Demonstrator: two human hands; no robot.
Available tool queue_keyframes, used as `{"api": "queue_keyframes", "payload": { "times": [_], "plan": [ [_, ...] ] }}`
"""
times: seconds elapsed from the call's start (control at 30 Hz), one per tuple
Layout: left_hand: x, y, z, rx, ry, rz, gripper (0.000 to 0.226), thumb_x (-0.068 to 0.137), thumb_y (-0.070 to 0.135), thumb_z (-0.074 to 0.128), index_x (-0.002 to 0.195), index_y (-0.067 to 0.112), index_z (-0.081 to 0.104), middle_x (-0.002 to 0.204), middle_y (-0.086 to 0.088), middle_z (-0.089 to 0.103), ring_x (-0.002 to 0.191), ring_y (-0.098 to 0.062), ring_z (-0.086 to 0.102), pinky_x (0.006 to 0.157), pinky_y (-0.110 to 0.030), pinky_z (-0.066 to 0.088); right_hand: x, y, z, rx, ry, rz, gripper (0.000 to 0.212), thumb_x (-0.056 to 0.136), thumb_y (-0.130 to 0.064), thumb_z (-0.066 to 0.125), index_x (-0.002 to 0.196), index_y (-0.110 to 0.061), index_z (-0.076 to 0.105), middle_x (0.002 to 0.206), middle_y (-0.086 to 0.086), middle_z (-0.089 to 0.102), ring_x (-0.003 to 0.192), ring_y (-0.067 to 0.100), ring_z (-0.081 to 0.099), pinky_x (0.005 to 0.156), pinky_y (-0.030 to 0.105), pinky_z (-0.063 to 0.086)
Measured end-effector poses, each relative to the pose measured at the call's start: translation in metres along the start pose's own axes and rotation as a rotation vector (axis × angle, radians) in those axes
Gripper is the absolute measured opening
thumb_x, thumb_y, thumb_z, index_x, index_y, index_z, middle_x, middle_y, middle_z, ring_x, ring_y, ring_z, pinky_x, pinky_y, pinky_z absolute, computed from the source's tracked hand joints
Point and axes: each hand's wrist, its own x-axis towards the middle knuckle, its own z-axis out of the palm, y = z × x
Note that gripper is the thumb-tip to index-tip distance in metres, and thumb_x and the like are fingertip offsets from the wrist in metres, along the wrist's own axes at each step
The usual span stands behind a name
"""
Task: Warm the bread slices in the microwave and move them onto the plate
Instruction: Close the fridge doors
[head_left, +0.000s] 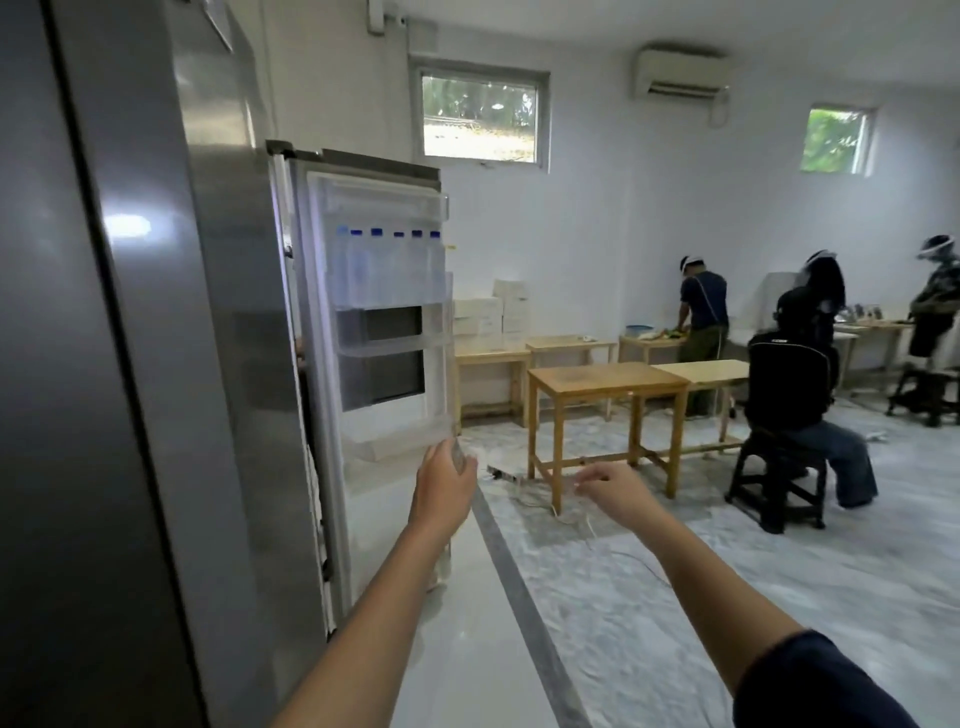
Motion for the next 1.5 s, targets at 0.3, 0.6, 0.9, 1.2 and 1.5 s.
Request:
{"api": "queue_keyframes", "payload": {
  "times": [0.3,0.6,0.9,1.2,1.5],
  "plan": [
    [0.163,0.007,0.107,-0.035,-0.035,0.032,0.052,0.098,0.030,0.040,0.143,0.007,0.031,0.150,-0.011,0.033,0.138,-0.025,0.032,0.111,-0.034,0.027,0.171,0.042,-0.036,0.009,0.072,-0.020,0.026,0.089,-0.018,0.058,0.114,-0.012,0.063,0.116,0.005,0.063,0.105,0.019,0.056,0.079,0.026,0.044],
    [0.326,-0.036,0.186,-0.044,-0.064,-0.008,0.053,0.099,0.031,0.040,0.145,0.009,0.028,0.151,-0.010,0.032,0.139,-0.025,0.030,0.111,-0.035,0.027,0.348,0.072,-0.030,-0.043,0.076,0.052,0.026,0.091,-0.011,0.054,0.115,-0.003,0.062,0.117,0.012,0.062,0.101,0.018,0.055,0.087,0.031,0.045],
    [0.535,-0.114,0.225,-0.028,-0.103,-0.022,0.053,0.098,0.033,0.040,0.144,0.008,0.031,0.150,-0.009,0.034,0.137,-0.025,0.033,0.110,-0.036,0.030,0.555,0.060,0.051,-0.030,0.016,0.095,0.028,0.090,-0.015,0.056,0.117,-0.009,0.061,0.121,0.006,0.062,0.111,0.018,0.055,0.091,0.031,0.044],
    [0.746,-0.157,0.228,-0.035,-0.109,0.006,0.053,0.098,0.033,0.040,0.143,0.007,0.031,0.149,-0.012,0.035,0.136,-0.027,0.035,0.108,-0.036,0.032,0.751,0.007,0.114,0.012,-0.001,0.077,0.029,0.091,-0.019,0.056,0.118,-0.010,0.061,0.116,0.005,0.062,0.099,0.014,0.053,0.081,0.026,0.041],
    [0.880,-0.156,0.279,0.020,-0.150,0.113,0.051,0.098,0.035,0.040,0.141,0.008,0.035,0.146,-0.009,0.039,0.133,-0.024,0.038,0.108,-0.037,0.035,0.912,-0.004,0.138,0.015,-0.051,0.073,0.026,0.090,-0.018,0.056,0.114,-0.010,0.063,0.106,0.001,0.061,0.107,0.019,0.055,0.090,0.032,0.044]
  ]
}}
